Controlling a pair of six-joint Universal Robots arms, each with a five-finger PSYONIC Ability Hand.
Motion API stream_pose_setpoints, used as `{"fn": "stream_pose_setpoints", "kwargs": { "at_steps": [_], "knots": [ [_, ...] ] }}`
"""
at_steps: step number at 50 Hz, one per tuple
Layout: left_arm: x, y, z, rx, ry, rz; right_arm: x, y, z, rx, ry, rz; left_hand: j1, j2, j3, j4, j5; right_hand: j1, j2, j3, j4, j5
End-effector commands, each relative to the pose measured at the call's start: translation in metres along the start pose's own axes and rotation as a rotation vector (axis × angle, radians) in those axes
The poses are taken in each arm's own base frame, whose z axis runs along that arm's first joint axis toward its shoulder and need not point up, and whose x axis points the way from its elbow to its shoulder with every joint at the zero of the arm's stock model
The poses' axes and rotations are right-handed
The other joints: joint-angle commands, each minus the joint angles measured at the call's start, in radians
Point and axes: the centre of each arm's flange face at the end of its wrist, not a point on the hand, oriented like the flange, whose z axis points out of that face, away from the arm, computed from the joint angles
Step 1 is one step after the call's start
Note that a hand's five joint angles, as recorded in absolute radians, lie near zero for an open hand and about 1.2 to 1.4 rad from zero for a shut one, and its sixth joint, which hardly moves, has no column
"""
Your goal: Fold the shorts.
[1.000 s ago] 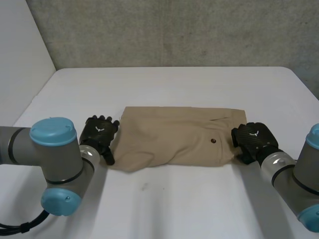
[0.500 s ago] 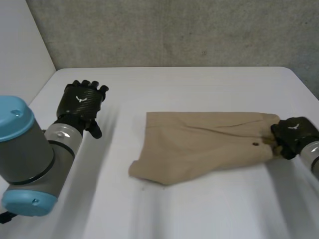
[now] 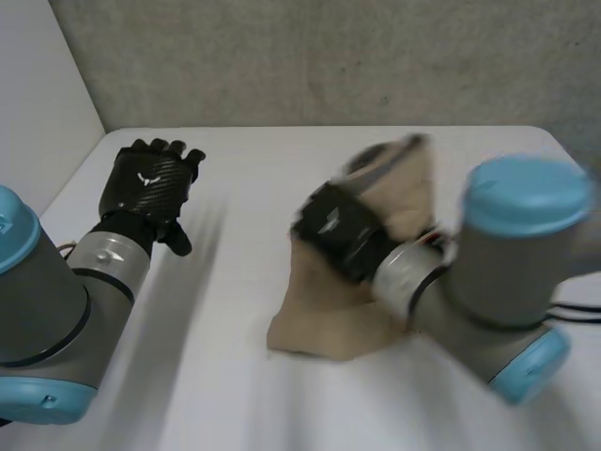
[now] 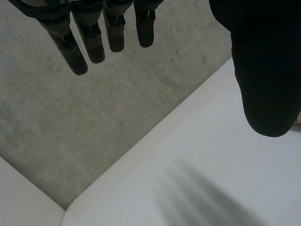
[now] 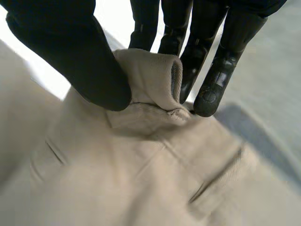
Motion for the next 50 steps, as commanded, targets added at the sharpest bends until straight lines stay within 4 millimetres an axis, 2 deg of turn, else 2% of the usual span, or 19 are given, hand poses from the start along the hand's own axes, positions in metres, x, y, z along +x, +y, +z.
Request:
{"fn": "stream_pose_setpoints", "kwargs": {
  "at_steps": [1,3,5,7,8,11,12,13,15,16,19,20,24,26,27,31,39,50],
  "knots": [
    [0.0,-0.009,-0.001,0.028,0.001,-0.003,-0.051,0.005,0.0,0.04,-0.206,0.082,0.0,-0.008,-0.016,-0.006,-0.009,-0.376,-0.552,-0.557,-0.556,-0.54],
    [-0.001,-0.011,0.0,0.038,-0.003,-0.004,-0.045,0.003,0.0,0.04,-0.185,0.119,0.0,-0.008,-0.016,-0.006,-0.009,-0.546,-0.723,-0.727,-0.726,-0.711],
    [-0.002,-0.017,0.003,0.058,-0.009,-0.009,-0.029,-0.006,-0.001,0.049,-0.131,0.207,0.0,-0.008,-0.016,-0.006,-0.009,-0.743,-0.92,-0.924,-0.923,-0.908],
    [-0.004,-0.023,0.006,0.077,-0.015,-0.02,-0.015,-0.01,-0.003,0.052,-0.084,0.292,0.0,-0.008,-0.016,-0.006,-0.009,-0.769,-0.945,-0.95,-0.949,-0.933],
    [-0.005,-0.029,0.008,0.096,-0.019,-0.04,0.003,-0.01,-0.005,0.05,-0.027,0.39,0.006,-0.002,-0.011,-0.001,-0.004,-0.769,-0.945,-0.95,-0.949,-0.933],
    [-0.002,-0.038,0.012,0.123,-0.012,-0.083,0.034,-0.001,-0.01,0.044,0.076,0.549,0.012,0.004,-0.005,0.005,0.002,-0.769,-0.945,-0.95,-0.949,-0.933],
    [0.001,-0.043,0.016,0.139,-0.002,-0.115,0.051,0.004,-0.014,0.051,0.134,0.635,0.015,0.007,-0.002,0.008,0.005,-0.769,-0.945,-0.95,-0.949,-0.933],
    [0.005,-0.044,0.017,0.141,0.008,-0.131,0.06,0.007,-0.016,0.055,0.162,0.676,0.015,0.007,-0.002,0.008,0.005,-0.769,-0.945,-0.95,-0.949,-0.933],
    [0.013,-0.043,0.02,0.14,0.032,-0.16,0.071,0.009,-0.02,0.07,0.199,0.742,0.018,0.01,0.001,0.011,0.008,-0.769,-0.945,-0.95,-0.949,-0.933],
    [0.024,-0.043,0.023,0.139,0.061,-0.186,0.075,0.013,-0.02,0.07,0.208,0.791,0.021,0.013,0.004,0.014,0.011,-0.769,-0.945,-0.95,-0.949,-0.933],
    [0.045,-0.041,0.022,0.118,0.119,-0.213,0.077,0.02,-0.019,0.051,0.218,0.821,0.021,0.013,0.004,0.014,0.011,-0.769,-0.945,-0.95,-0.949,-0.933],
    [0.06,-0.035,0.022,0.091,0.159,-0.224,0.072,0.028,-0.015,0.023,0.209,0.827,0.021,0.013,0.004,0.014,0.011,-0.769,-0.945,-0.95,-0.949,-0.933],
    [0.095,-0.018,0.02,0.005,0.245,-0.251,0.057,0.051,-0.003,-0.085,0.181,0.829,0.024,0.016,0.007,0.017,0.014,-0.769,-0.945,-0.95,-0.949,-0.933],
    [0.105,-0.009,0.02,-0.035,0.269,-0.262,0.053,0.06,0.0,-0.138,0.181,0.829,0.021,0.013,0.004,0.014,0.011,-0.769,-0.945,-0.95,-0.949,-0.933],
    [0.109,-0.003,0.02,-0.059,0.276,-0.266,0.049,0.071,0.002,-0.201,0.186,0.828,0.021,0.013,0.004,0.014,0.011,-0.769,-0.945,-0.95,-0.949,-0.933],
    [0.126,0.03,0.02,-0.195,0.31,-0.272,0.045,0.096,0.003,-0.318,0.218,0.813,0.021,0.013,0.004,0.014,0.011,-0.769,-0.945,-0.95,-0.949,-0.933],
    [0.128,0.051,0.013,-0.309,0.298,-0.24,0.04,0.119,-0.004,-0.425,0.218,0.724,0.021,0.013,0.004,0.014,0.011,-0.769,-0.945,-0.95,-0.949,-0.933],
    [0.129,0.066,-0.018,-0.431,0.293,-0.182,0.034,0.115,-0.017,-0.445,0.198,0.717,0.021,0.013,0.004,0.014,0.011,-0.769,-0.945,-0.95,-0.949,-0.933]
  ]
}}
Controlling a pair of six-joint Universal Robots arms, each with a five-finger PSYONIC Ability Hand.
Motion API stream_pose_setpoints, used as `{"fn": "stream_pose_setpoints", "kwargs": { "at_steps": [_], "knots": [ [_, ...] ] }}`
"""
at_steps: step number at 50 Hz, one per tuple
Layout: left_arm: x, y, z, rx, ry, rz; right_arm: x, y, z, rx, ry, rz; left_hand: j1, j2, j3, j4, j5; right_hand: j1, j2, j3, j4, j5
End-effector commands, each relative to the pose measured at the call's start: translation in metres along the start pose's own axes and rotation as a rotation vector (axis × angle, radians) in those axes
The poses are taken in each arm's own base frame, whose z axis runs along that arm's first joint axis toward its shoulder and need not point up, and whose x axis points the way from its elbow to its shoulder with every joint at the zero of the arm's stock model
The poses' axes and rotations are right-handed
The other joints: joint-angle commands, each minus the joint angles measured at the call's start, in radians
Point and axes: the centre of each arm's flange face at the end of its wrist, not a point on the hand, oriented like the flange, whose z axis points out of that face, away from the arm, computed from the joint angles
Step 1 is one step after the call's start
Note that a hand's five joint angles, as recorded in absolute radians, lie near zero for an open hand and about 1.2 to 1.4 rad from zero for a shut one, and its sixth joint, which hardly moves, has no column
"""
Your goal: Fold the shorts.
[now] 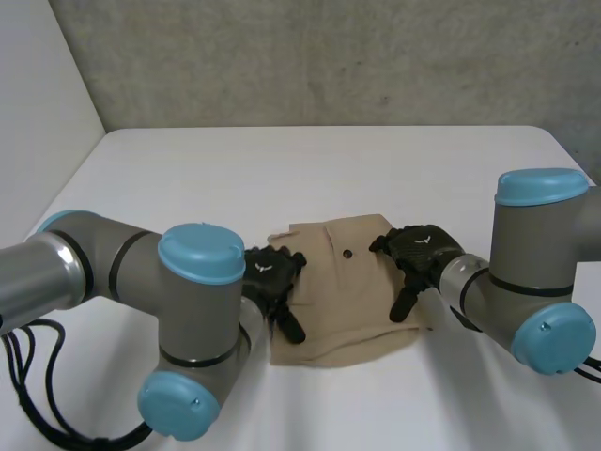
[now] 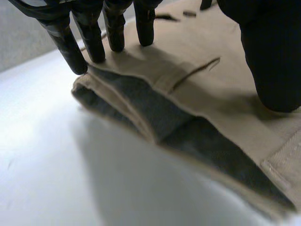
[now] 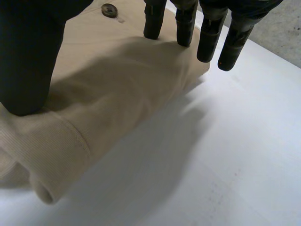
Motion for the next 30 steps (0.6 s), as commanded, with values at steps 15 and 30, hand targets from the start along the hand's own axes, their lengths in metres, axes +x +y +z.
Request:
{"fn": "stream_pose_setpoints", "kwargs": {
  "at_steps": [15,30],
  "knots": [
    [0.003,-0.008,-0.046,0.011,-0.017,0.025,-0.005,0.018,-0.024,-0.053,-0.014,-0.029,0.018,0.01,0.001,0.011,0.008,0.02,-0.043,-0.041,-0.059,-0.065],
    [-0.051,-0.137,-0.087,0.41,-0.143,-0.092,0.057,-0.099,-0.09,0.439,0.32,0.058,0.012,0.004,-0.005,0.005,0.002,0.02,-0.043,-0.041,-0.059,-0.065]
  ]
}}
